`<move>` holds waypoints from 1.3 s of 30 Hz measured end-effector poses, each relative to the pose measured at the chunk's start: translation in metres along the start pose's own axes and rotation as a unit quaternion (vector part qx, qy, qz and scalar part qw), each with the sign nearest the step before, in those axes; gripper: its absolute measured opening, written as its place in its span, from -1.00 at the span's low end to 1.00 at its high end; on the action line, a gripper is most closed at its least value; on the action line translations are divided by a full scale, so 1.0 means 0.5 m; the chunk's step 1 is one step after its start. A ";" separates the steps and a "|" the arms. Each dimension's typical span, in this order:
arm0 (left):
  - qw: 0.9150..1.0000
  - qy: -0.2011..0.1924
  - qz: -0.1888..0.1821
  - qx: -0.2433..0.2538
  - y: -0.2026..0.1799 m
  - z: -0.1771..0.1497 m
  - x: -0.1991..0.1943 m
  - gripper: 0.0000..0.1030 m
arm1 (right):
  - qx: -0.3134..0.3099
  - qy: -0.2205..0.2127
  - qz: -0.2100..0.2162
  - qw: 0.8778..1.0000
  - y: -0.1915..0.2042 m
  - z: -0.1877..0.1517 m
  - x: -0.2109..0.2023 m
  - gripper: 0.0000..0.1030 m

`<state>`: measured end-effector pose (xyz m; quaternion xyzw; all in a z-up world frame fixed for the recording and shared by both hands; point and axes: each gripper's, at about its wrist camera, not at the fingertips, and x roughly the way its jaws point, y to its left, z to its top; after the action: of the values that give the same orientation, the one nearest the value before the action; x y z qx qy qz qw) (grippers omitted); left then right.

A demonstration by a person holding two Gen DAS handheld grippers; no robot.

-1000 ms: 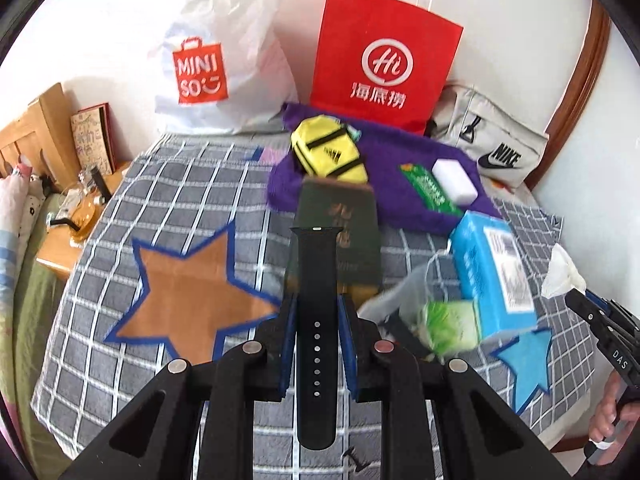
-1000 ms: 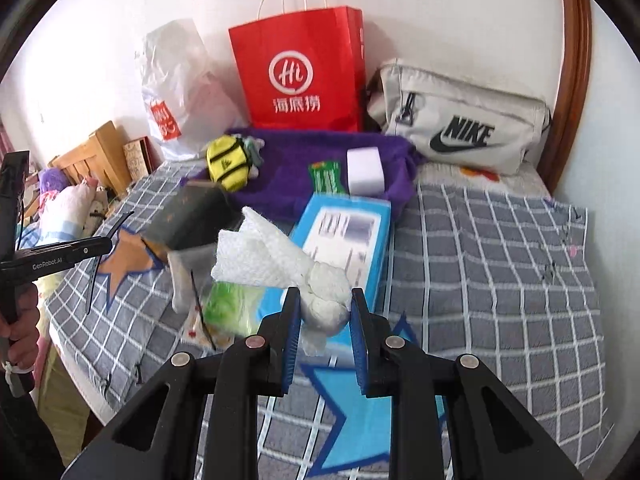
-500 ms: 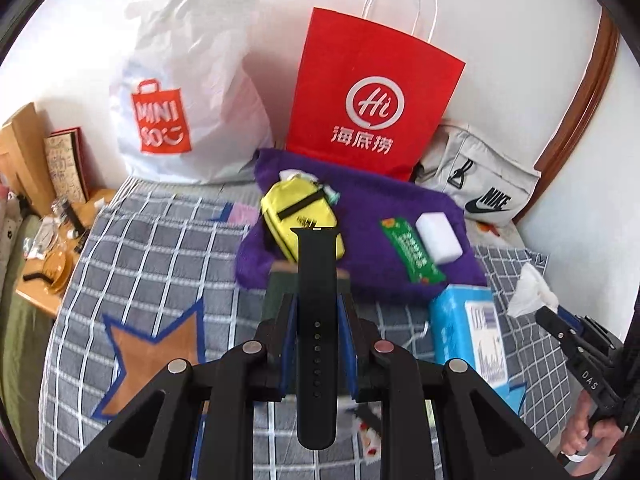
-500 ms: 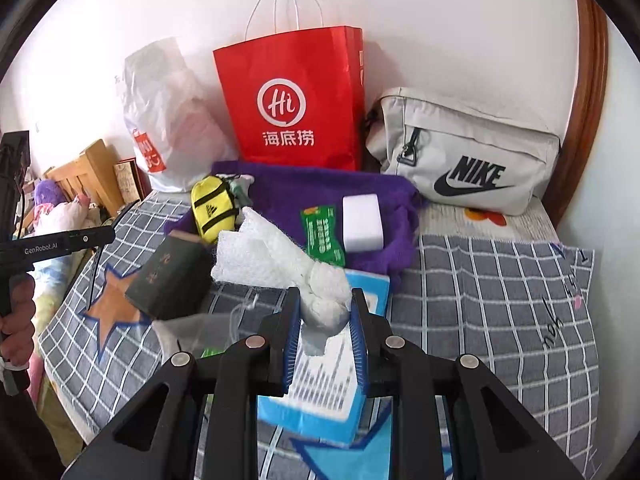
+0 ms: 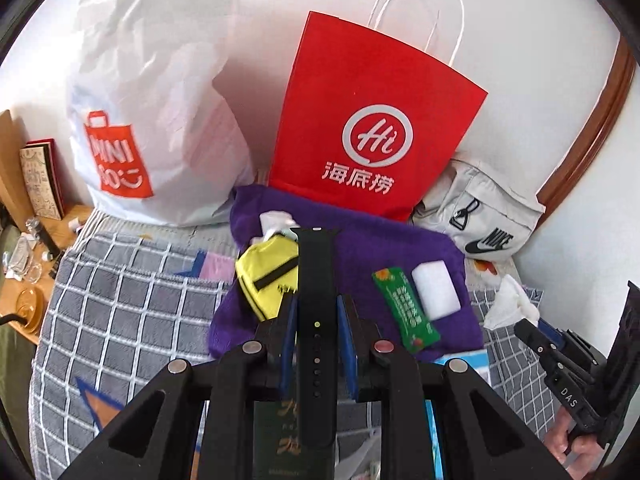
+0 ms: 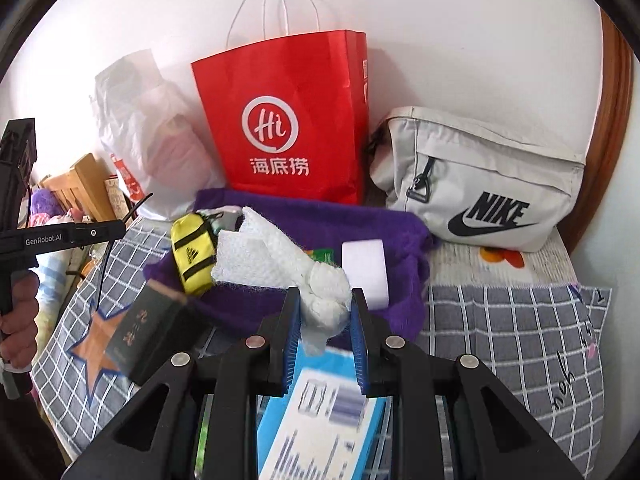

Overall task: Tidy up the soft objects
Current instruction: 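Carry the tissue and the strap up onto the purple towel with both tools, then lower the tissue and strap onto the towel and open both tools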

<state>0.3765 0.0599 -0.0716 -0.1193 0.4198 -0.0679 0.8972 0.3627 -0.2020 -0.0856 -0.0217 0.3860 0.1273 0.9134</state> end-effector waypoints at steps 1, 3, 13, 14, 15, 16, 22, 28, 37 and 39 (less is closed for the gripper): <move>1.000 0.000 0.000 0.000 -0.002 0.007 0.008 -0.62 | 0.000 0.000 0.000 1.000 -0.002 0.006 0.008 -0.54; 1.000 0.003 -0.002 -0.003 -0.002 0.015 0.025 -0.62 | -0.001 0.002 0.002 1.000 -0.006 0.021 0.027 -0.54; 1.000 0.004 -0.015 -0.011 -0.001 0.052 0.113 -0.62 | -0.013 0.013 0.007 1.000 -0.015 0.064 0.115 -0.54; 1.000 0.006 -0.016 -0.012 -0.001 0.056 0.120 -0.62 | -0.014 0.016 0.008 1.000 -0.015 0.064 0.125 -0.54; 1.000 0.009 -0.017 -0.013 -0.002 0.059 0.130 -0.62 | -0.013 0.019 0.009 1.000 -0.016 0.063 0.134 -0.54; 1.000 0.011 -0.018 -0.014 -0.003 0.061 0.140 -0.62 | -0.014 0.023 0.011 1.000 -0.017 0.060 0.145 -0.54; 0.999 0.031 -0.008 -0.017 -0.003 0.062 0.197 -0.62 | -0.016 0.060 0.015 0.998 -0.026 0.040 0.205 -0.54; 0.999 0.043 0.000 -0.014 0.000 0.058 0.237 -0.62 | -0.033 0.086 0.022 0.996 -0.019 0.028 0.240 -0.52; 0.998 0.065 -0.005 -0.009 -0.003 0.054 0.274 -0.62 | -0.036 0.121 0.019 0.992 -0.012 0.007 0.293 -0.52; 0.997 0.072 -0.010 -0.012 -0.002 0.053 0.283 -0.62 | -0.036 0.118 0.022 0.992 -0.008 0.008 0.295 -0.52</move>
<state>0.4871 0.0316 -0.1593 -0.1290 0.4828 -0.0798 0.8625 0.4652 -0.1736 -0.1880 -0.0611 0.4864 0.1577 0.8572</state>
